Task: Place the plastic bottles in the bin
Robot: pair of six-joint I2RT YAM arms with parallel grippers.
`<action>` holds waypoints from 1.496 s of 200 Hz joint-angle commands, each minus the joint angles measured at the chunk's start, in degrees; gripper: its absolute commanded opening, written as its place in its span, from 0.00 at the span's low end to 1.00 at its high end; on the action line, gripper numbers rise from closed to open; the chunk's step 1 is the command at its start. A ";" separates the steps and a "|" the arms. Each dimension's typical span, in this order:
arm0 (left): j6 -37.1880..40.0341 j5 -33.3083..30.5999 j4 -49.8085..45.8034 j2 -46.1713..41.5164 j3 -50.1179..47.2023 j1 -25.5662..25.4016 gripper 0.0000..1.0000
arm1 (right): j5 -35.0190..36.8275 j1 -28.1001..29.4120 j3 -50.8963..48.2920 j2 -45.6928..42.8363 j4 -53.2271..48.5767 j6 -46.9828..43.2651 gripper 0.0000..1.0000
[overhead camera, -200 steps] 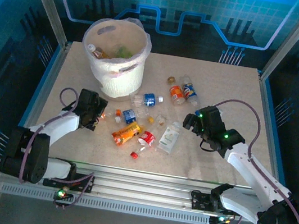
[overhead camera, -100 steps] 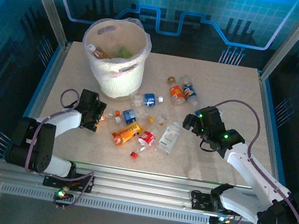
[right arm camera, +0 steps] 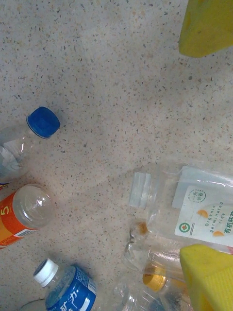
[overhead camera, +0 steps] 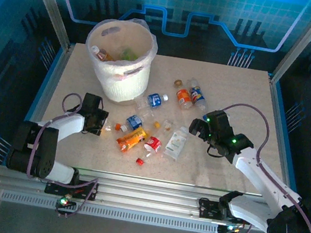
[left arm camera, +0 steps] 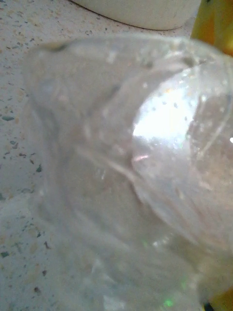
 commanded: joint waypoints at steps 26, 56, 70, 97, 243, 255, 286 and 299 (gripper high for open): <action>3.19 -5.18 3.48 -5.84 -0.66 1.56 0.58 | -0.66 -0.91 -0.81 0.14 0.73 0.78 1.00; 9.35 -9.27 -1.89 -13.10 0.53 1.62 0.56 | -0.64 -0.88 -0.83 0.06 0.88 0.65 1.00; 12.63 -10.69 -3.29 -17.16 0.67 1.68 0.56 | -0.67 -0.85 -0.84 0.05 1.07 0.47 1.00; 18.54 -13.18 -6.28 -26.00 1.25 1.68 0.54 | -0.97 -0.85 -0.84 0.23 1.54 0.43 1.00; 42.95 -12.91 -10.94 -35.48 30.19 1.62 0.51 | -1.90 -0.85 -0.15 1.37 1.70 0.39 1.00; 43.85 -12.24 -9.22 -33.71 32.25 1.62 0.51 | -1.98 -0.87 0.12 1.31 1.51 0.31 1.00; 46.00 -11.23 -4.35 -28.23 37.13 1.62 0.51 | -1.83 -0.90 0.47 0.78 1.00 0.25 1.00; 47.00 -10.70 -3.51 -24.99 40.12 1.62 0.51 | -1.70 -0.86 0.48 0.50 0.81 0.25 1.00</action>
